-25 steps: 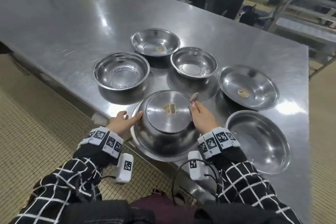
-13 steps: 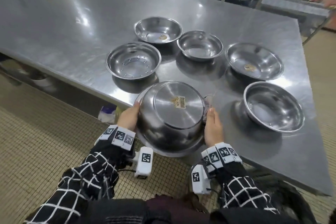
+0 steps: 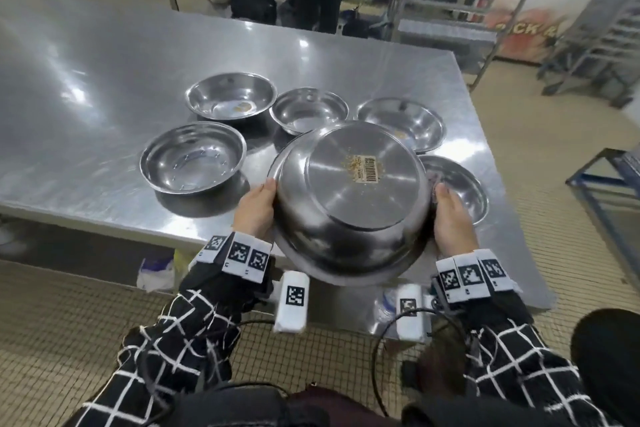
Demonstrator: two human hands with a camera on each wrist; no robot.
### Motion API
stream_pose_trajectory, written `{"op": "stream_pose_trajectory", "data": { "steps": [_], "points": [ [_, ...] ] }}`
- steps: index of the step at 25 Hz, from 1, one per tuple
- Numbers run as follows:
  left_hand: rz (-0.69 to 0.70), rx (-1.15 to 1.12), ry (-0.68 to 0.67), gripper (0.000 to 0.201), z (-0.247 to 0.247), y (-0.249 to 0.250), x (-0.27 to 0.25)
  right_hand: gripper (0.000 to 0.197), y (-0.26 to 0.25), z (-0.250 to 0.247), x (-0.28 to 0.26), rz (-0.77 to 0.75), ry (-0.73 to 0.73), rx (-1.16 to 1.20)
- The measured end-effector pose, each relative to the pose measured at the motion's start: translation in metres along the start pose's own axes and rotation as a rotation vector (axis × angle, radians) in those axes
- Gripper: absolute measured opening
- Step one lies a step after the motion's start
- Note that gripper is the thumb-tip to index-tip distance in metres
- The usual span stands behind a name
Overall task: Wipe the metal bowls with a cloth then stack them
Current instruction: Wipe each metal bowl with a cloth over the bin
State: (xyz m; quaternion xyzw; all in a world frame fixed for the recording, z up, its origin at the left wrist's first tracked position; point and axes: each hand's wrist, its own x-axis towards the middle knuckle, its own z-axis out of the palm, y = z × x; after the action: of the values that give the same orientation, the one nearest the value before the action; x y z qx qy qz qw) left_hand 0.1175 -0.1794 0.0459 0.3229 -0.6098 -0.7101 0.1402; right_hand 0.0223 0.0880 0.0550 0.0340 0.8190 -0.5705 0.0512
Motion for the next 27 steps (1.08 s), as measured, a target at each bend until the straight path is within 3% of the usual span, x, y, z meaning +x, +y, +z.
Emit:
{"op": "stream_pose_trajectory", "data": {
  "steps": [4, 7, 14, 21, 24, 27],
  "points": [
    [-0.059, -0.052, -0.200, 0.040, 0.072, 0.011, 0.006, 0.050, 0.003, -0.072, 0.008, -0.039, 0.128, 0.005],
    [-0.113, -0.056, -0.345, 0.062, 0.133, -0.002, 0.015, 0.025, 0.020, -0.130, 0.006, -0.006, 0.254, 0.070],
    [-0.150, 0.084, -0.560, 0.047, 0.280, -0.012, -0.047, 0.032, 0.072, -0.262, -0.008, 0.045, 0.469, 0.047],
    [-0.316, 0.100, -0.619, 0.046, 0.398, -0.049, -0.112, 0.021, 0.123, -0.380, -0.003, 0.102, 0.524, -0.002],
    [-0.341, 0.109, -0.649, 0.044, 0.435, -0.058, -0.134, 0.025, 0.137, -0.423, 0.004, 0.125, 0.505, -0.052],
    [-0.311, 0.085, -0.579, 0.045, 0.466, -0.070, -0.136, 0.028, 0.144, -0.451, 0.010, 0.129, 0.469, -0.065]
  ]
}}
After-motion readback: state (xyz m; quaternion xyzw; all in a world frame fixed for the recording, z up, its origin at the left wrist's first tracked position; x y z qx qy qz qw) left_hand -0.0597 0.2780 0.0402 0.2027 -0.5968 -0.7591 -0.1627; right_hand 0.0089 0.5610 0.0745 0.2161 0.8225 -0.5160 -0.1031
